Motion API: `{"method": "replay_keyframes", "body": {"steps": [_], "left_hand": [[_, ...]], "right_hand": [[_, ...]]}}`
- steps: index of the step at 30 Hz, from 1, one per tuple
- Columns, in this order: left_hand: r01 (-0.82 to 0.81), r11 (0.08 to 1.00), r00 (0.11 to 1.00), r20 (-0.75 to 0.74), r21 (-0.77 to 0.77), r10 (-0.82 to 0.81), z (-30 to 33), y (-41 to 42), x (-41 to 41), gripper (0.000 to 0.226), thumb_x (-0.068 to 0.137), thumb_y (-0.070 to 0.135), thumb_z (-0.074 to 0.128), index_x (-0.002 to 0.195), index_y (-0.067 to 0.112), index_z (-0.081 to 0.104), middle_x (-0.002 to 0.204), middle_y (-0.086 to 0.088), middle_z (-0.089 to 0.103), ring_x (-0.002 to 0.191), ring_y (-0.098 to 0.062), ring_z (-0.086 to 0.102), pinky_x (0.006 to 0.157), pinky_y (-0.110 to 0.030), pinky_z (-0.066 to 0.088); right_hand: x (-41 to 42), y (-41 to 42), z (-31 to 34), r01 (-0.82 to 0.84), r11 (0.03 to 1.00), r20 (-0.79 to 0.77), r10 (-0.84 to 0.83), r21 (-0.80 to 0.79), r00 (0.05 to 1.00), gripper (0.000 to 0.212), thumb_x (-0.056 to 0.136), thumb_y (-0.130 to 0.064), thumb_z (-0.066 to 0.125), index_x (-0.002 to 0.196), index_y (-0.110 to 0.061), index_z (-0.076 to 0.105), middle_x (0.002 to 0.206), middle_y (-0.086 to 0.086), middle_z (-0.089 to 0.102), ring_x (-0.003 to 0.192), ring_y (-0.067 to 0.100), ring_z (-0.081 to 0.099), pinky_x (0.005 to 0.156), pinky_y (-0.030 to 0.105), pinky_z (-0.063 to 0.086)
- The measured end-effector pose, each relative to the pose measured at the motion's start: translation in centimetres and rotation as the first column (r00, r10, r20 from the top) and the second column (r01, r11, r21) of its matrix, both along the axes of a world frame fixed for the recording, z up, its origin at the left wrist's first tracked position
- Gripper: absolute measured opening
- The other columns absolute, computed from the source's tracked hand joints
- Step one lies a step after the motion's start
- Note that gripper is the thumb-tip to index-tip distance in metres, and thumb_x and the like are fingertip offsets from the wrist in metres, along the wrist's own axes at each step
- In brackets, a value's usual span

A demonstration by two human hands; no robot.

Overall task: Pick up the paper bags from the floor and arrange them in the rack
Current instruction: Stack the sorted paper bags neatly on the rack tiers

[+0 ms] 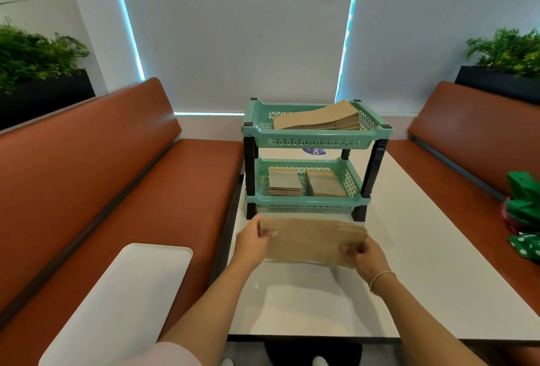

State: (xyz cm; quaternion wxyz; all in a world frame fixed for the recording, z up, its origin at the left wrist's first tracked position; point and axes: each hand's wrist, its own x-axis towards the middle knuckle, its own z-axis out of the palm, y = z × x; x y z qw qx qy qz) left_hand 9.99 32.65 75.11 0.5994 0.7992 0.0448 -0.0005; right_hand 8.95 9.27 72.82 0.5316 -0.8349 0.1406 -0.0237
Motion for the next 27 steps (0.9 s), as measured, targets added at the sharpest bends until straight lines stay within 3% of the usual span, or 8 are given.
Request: {"method": "replay_keyframes", "body": {"steps": [5,9,12,17,21,24,27], "left_hand": [[0.082,0.981,0.982,-0.183,0.178,-0.049,-3.3,-0.3,-1.6,0.038,0.095,0.006,0.049,0.131,0.018,0.048,0.125,-0.005,0.058,0.113,-0.019,0.053,0.091,-0.023,0.040],[0.113,0.946,0.979,-0.194,0.302,-0.055,-2.9,-0.4,-1.1,0.039,0.096,0.008,0.047,0.135,0.014,0.044,0.127,-0.009,0.056,0.116,-0.023,0.053,0.093,-0.025,0.040],[0.106,0.947,0.987,-0.149,0.302,-0.062,-1.7,-0.4,-0.9,0.039,0.096,0.007,0.045,0.135,0.014,0.044,0.124,-0.008,0.057,0.111,-0.021,0.053,0.091,-0.024,0.042],[-0.025,0.966,0.995,0.096,0.257,0.000,2.5,-0.4,0.4,0.022,0.094,0.009,0.051,0.115,0.014,0.055,0.106,-0.008,0.064,0.090,-0.020,0.058,0.073,-0.026,0.044],[-0.122,0.981,0.951,0.299,0.149,0.073,8.1,-0.8,2.0,0.011,0.091,0.010,0.058,0.099,0.017,0.057,0.094,-0.005,0.067,0.087,-0.021,0.062,0.076,-0.030,0.048],[-0.128,0.991,0.922,0.371,0.035,0.106,13.0,-1.3,4.0,0.015,0.089,0.012,0.062,0.102,0.020,0.058,0.097,0.002,0.066,0.089,-0.015,0.062,0.085,-0.029,0.051],[-0.170,0.982,0.899,0.420,0.080,0.122,17.7,-2.0,6.7,0.022,0.090,0.016,0.060,0.112,0.012,0.059,0.095,0.005,0.062,0.088,-0.013,0.058,0.078,-0.023,0.044]], "right_hand": [[-0.9,0.3,-2.0,-0.026,0.995,-0.133,0.013,-0.092,0.991,0.039,0.089,-0.005,0.056,0.127,-0.007,0.049,0.121,0.015,0.058,0.110,0.031,0.053,0.092,0.035,0.040],[-0.7,0.3,-1.5,-0.052,0.986,-0.155,0.027,-0.157,0.987,0.036,0.089,-0.004,0.051,0.125,-0.006,0.050,0.112,0.014,0.059,0.094,0.024,0.050,0.083,0.029,0.039],[-0.5,0.5,-0.8,-0.035,0.984,-0.135,0.011,-0.173,0.991,0.032,0.089,-0.002,0.048,0.121,-0.006,0.052,0.112,0.014,0.060,0.091,0.022,0.050,0.081,0.028,0.040],[1.1,0.3,4.6,0.026,0.986,0.102,-0.009,-0.165,0.995,0.029,0.088,0.001,0.051,0.115,-0.008,0.056,0.105,0.011,0.062,0.089,0.023,0.052,0.077,0.030,0.042],[2.4,0.0,11.4,0.091,0.990,0.336,-0.051,-0.105,0.941,0.021,0.084,-0.002,0.060,0.099,-0.016,0.060,0.092,0.004,0.064,0.089,0.028,0.061,0.083,0.044,0.052],[4.0,-0.2,16.8,0.118,0.991,0.459,-0.078,-0.060,0.885,0.029,0.082,-0.006,0.065,0.110,-0.014,0.064,0.094,0.000,0.065,0.089,0.021,0.062,0.087,0.040,0.052],[6.6,-0.2,21.7,0.135,0.989,0.506,-0.083,-0.067,0.858,0.033,0.083,-0.010,0.065,0.116,-0.012,0.065,0.094,-0.002,0.064,0.089,0.016,0.062,0.089,0.033,0.050]]}}
